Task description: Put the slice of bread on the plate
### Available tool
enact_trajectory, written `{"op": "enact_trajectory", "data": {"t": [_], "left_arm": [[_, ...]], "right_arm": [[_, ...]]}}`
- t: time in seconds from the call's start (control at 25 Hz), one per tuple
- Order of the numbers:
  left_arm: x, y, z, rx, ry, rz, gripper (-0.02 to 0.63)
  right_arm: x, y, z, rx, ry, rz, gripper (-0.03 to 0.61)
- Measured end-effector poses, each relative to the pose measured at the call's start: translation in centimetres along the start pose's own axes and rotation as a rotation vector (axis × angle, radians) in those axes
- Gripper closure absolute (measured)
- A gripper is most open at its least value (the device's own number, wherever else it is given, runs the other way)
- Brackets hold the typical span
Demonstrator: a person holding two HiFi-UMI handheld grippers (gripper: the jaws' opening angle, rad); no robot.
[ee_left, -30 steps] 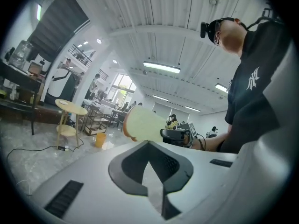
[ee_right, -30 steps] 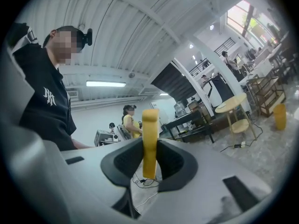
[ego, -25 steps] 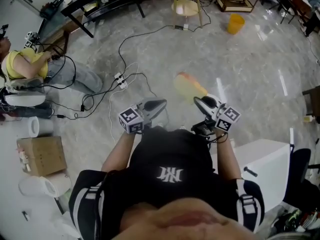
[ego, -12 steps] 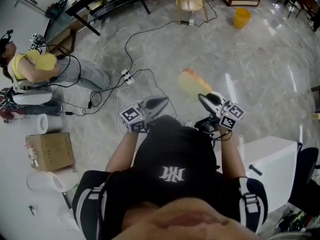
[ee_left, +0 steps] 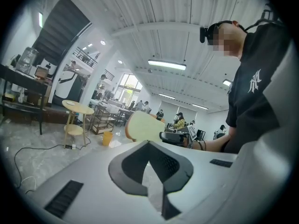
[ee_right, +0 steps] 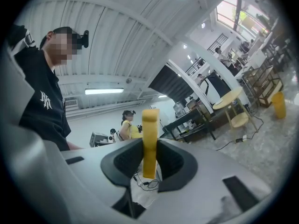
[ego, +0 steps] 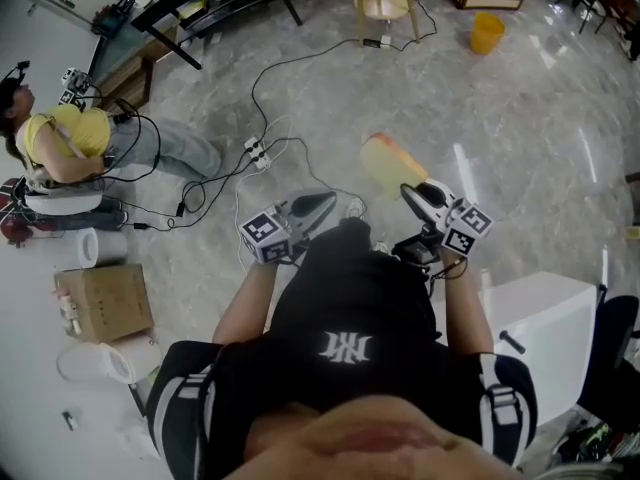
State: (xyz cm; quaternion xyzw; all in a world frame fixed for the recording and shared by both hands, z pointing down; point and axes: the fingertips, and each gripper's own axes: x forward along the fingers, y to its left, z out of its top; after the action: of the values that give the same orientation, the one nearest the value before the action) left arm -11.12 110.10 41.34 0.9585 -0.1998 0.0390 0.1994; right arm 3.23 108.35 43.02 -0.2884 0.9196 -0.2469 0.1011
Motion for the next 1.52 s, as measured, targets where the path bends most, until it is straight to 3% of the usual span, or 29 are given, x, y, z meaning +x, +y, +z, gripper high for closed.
{"op": "enact_trajectory", "data": {"t": [0.28,0.48,1.12,1.52], "left_arm": [[1.6,4.4,0.8,-0.017,-0.028,-0.013,0.606],[2.7,9.9,2.0,-0.02,-0.041,-0.011,0.606],[6.2,30.8,12.4,-0.065,-0.101,-0.044,0.606],[9.3,38.0,15.0,-0.089,-0.114,-0.063,0.606]], "right_arm": [[1.2,-2.7,0.2,0.009,0.017,-0.044,0.489],[3.9,-6.0,1.6,0.007,0.035,-0.083,0.489],[20.5,-17.4,12.0,-0.057,0.063,-0.156,0.489],[24.7,-23.1,15.7,-0.064,0.057,-0.201,0.489]]}}
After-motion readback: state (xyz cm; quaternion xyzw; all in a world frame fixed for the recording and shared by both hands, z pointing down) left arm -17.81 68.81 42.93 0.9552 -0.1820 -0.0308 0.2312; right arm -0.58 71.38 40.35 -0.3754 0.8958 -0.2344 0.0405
